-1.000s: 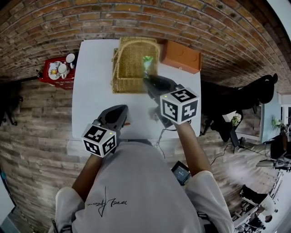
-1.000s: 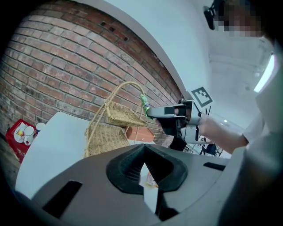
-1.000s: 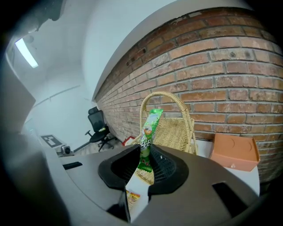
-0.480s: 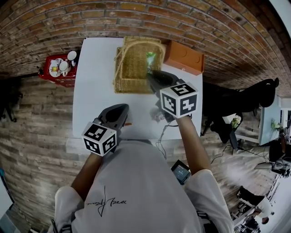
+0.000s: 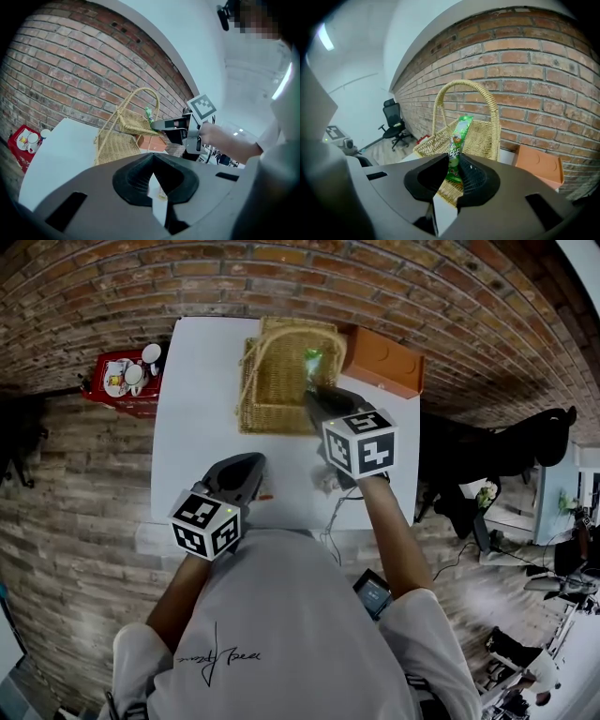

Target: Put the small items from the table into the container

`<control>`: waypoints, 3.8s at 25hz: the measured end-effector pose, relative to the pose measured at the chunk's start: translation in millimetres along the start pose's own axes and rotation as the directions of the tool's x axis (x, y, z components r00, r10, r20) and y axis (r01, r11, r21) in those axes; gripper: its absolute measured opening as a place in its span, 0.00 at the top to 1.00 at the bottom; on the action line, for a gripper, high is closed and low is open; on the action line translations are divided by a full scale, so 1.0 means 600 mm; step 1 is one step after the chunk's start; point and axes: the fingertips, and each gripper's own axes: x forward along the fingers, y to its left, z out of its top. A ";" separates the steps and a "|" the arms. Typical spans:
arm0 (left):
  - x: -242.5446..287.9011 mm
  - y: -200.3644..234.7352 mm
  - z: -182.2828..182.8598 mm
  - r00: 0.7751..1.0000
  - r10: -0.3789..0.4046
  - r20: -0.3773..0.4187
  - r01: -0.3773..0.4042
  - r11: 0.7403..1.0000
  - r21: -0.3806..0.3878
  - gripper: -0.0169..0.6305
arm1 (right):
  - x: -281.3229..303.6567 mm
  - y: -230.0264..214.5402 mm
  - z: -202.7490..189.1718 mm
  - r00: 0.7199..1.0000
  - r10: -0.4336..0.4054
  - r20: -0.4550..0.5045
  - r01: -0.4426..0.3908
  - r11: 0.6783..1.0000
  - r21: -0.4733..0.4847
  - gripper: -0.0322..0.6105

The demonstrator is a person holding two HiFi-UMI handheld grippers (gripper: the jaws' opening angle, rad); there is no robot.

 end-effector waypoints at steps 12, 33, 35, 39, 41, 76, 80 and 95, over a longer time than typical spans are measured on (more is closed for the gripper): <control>-0.001 0.002 -0.005 1.000 0.003 -0.004 -0.003 1.000 -0.009 0.96 | 0.004 0.005 -0.001 1.000 -0.003 0.009 0.003 1.000 0.029 0.82; 0.001 -0.010 -0.003 1.000 -0.010 -0.007 0.010 1.000 -0.012 0.96 | -0.035 0.019 0.012 0.991 -0.001 0.130 -0.006 0.998 0.059 0.86; -0.002 -0.013 0.003 1.000 -0.019 0.002 0.019 1.000 -0.022 0.96 | -0.049 0.028 0.017 0.988 0.002 0.156 -0.014 0.997 0.073 0.88; -0.002 -0.015 0.006 1.000 -0.024 0.000 0.024 1.000 -0.020 0.96 | -0.075 0.049 0.022 0.979 0.013 0.203 -0.033 0.995 0.093 0.90; -0.002 -0.019 0.006 1.000 -0.026 -0.003 0.026 0.999 -0.022 0.96 | -0.087 0.060 0.019 0.976 0.020 0.216 -0.042 0.994 0.097 0.90; -0.022 -0.060 -0.029 0.997 -0.045 -0.055 0.048 0.998 0.043 0.96 | -0.146 0.177 -0.146 0.990 0.032 0.137 -0.057 0.983 0.177 0.92; -0.027 -0.046 -0.024 1.000 0.001 -0.021 -0.001 0.999 0.040 0.96 | -0.143 0.188 -0.147 0.989 0.044 0.139 -0.070 0.980 0.185 0.92; -0.034 -0.010 -0.053 0.997 0.044 -0.061 -0.045 0.999 -0.014 0.96 | -0.134 0.188 -0.157 0.992 0.048 0.114 -0.071 0.975 0.210 0.92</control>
